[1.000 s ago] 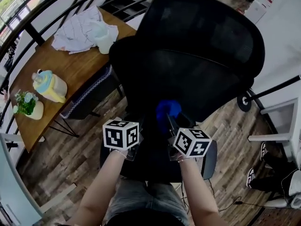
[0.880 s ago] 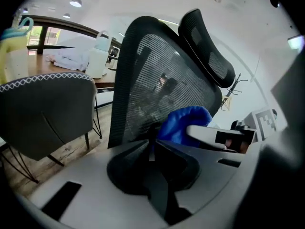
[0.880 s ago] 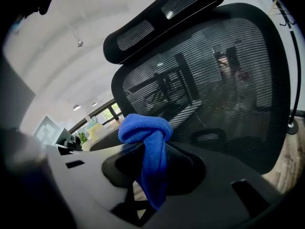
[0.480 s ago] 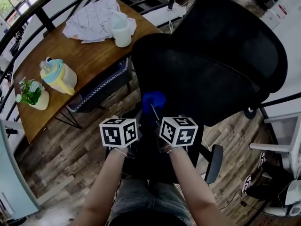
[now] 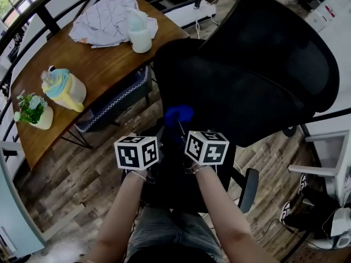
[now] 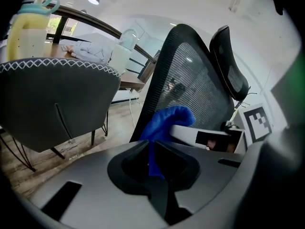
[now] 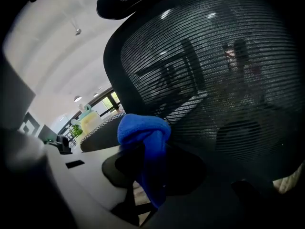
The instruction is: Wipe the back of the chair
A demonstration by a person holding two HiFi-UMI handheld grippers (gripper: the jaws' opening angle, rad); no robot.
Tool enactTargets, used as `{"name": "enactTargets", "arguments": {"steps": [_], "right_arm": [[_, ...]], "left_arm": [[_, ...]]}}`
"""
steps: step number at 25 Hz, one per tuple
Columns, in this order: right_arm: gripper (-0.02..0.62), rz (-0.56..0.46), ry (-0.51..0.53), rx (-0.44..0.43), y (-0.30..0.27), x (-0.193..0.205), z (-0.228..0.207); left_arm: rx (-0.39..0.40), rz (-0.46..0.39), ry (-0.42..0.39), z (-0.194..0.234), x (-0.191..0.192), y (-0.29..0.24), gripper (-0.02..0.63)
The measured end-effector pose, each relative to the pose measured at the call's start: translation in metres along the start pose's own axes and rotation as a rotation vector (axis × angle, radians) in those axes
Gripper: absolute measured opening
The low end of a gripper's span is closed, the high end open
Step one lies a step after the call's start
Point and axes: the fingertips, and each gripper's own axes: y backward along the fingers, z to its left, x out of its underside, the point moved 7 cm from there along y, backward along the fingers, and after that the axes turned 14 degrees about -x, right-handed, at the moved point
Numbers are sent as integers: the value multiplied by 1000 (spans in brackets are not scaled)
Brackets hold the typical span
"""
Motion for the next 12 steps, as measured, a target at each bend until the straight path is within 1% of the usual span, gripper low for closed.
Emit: {"name": "enactTargets", "arguments": {"steps": [5, 12], "right_arm": [[132, -11, -16, 21, 6, 2, -7], [132, -35, -35, 63, 34, 5, -32]], "left_arm": [[22, 19, -13, -6, 4, -6, 37], [52, 50, -56, -33, 12, -20, 37]]}}
